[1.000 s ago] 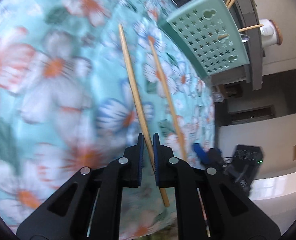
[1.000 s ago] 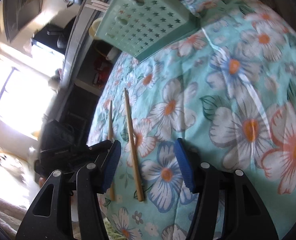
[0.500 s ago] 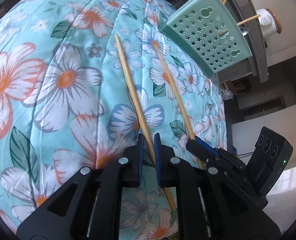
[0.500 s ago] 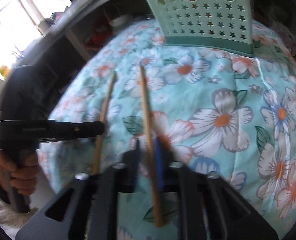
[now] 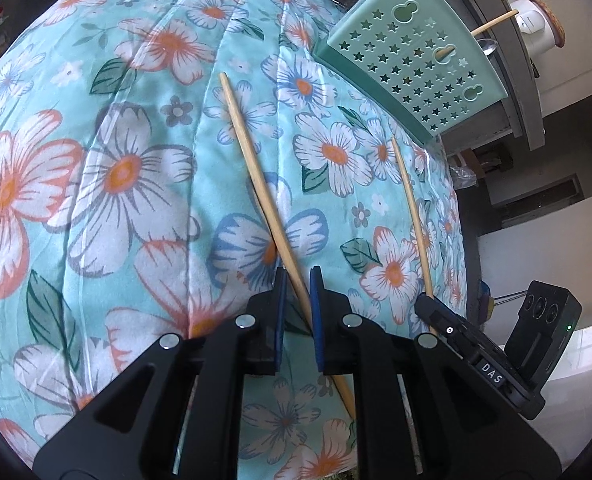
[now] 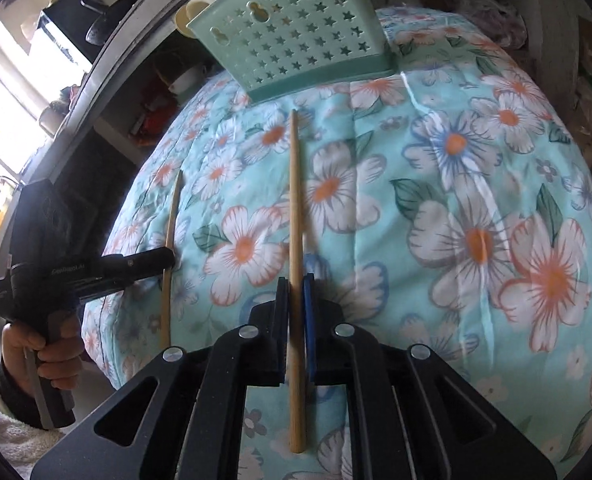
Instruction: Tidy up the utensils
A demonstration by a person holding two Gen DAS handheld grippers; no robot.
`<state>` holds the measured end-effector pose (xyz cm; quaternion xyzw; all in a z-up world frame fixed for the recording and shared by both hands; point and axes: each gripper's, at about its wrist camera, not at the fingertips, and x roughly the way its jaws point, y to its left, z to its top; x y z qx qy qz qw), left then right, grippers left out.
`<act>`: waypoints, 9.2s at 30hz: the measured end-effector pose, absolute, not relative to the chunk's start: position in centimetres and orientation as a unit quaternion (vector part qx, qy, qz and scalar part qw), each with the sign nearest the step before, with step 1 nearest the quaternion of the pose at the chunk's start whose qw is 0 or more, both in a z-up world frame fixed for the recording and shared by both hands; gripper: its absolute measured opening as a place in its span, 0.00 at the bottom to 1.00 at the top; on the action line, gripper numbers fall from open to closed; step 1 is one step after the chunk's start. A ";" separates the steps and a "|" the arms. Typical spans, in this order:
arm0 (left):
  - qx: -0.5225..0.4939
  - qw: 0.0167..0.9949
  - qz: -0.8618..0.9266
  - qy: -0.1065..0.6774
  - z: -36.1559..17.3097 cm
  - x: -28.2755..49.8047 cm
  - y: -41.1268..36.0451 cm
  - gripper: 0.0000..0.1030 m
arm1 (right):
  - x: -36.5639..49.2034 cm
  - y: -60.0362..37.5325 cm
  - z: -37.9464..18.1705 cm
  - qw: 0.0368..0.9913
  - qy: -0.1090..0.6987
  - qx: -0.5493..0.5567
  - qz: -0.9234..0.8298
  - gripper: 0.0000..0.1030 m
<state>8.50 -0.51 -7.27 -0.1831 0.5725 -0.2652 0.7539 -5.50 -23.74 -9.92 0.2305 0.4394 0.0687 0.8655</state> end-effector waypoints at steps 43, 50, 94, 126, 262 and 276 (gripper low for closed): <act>-0.289 0.748 -0.200 0.563 -7.4 13.6 2.0 0.36 | -6.1 -24.1 -10.0 0.860 0.429 0.247 0.123 0.46; -0.290 0.748 -0.198 0.563 -7.6 14.0 2.0 0.36 | -6.1 -24.1 -10.0 0.860 0.429 0.247 0.123 0.46; -0.207 0.790 -0.184 0.547 -6.9 13.3 -0.1 0.34 | -6.1 -24.1 -9.9 0.861 0.429 0.245 0.124 0.47; -0.181 0.810 -0.202 0.520 -7.3 12.7 1.2 0.14 | 5.6 -21.4 -8.2 0.871 0.481 0.095 0.007 0.39; -0.111 0.917 -0.177 0.341 1.3 11.2 0.0 0.61 | -2.3 -26.5 2.8 0.948 0.222 0.223 0.052 0.07; -0.115 0.910 -0.167 0.361 0.5 11.7 0.4 0.61 | -2.2 -26.4 2.8 0.948 0.223 0.223 0.054 0.07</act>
